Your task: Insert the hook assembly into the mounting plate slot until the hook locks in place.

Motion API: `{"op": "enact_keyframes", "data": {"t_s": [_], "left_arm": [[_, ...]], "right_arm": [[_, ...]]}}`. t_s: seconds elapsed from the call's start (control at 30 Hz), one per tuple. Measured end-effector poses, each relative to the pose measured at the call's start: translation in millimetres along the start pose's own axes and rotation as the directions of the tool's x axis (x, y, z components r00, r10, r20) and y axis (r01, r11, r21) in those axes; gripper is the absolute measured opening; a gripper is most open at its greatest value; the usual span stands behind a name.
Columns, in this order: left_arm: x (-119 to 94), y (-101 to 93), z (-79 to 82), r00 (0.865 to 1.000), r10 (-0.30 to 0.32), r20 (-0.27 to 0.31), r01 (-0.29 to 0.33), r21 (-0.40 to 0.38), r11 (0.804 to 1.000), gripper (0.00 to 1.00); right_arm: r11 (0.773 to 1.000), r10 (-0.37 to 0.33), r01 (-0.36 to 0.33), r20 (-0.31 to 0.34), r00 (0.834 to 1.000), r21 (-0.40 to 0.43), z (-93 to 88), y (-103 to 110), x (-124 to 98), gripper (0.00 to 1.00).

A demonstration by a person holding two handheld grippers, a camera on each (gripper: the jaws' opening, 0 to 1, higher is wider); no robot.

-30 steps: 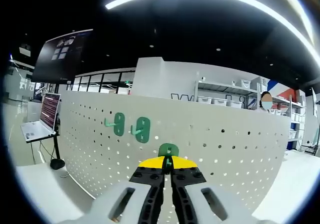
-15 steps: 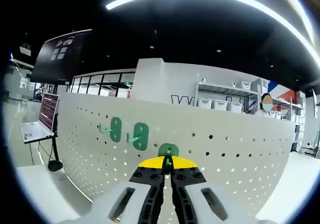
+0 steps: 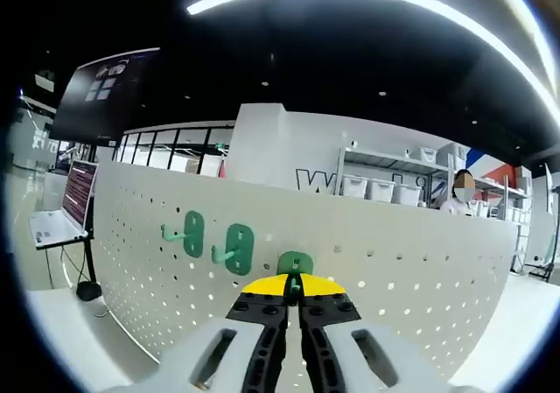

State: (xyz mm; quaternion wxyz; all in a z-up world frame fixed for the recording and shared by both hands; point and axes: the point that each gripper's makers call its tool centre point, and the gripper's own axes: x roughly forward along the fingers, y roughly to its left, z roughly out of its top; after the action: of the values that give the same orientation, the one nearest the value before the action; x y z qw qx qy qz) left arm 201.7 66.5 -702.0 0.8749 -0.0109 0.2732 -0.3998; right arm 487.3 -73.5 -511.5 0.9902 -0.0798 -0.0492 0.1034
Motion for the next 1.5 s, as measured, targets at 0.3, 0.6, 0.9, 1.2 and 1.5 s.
{"op": "enact_keyframes", "data": {"t_s": [0.3,0.6,0.9,1.2,1.5], "left_arm": [[-1,-1.1,0.2,1.0,-0.007,0.003,0.007,-0.003,1.0,0.49],[-1,0.1,-0.3,1.0,-0.007,0.003,0.007,-0.012,1.0,0.49],[-1,0.3,-0.5,1.0,-0.007,0.003,0.007,-0.013,1.0,0.49],[-1,1.0,-0.9,1.0,-0.005,0.004,0.005,-0.016,1.0,0.49],[0,0.6,-0.4,1.0,-0.008,0.006,0.008,-0.014,1.0,0.49]], "right_arm": [[1.0,-0.018,0.018,0.018,1.0,-0.001,6.2,-4,5,0.01],[1.0,-0.02,0.02,0.033,0.999,0.001,9.6,-4,6,0.01],[1.0,-0.025,0.025,0.031,0.999,0.002,8.8,-6,10,0.01],[1.0,-0.028,0.028,0.029,0.999,0.001,7.3,-5,11,0.01],[1.0,-0.02,0.02,-0.01,1.0,-0.015,7.1,-5,11,0.01]]}}
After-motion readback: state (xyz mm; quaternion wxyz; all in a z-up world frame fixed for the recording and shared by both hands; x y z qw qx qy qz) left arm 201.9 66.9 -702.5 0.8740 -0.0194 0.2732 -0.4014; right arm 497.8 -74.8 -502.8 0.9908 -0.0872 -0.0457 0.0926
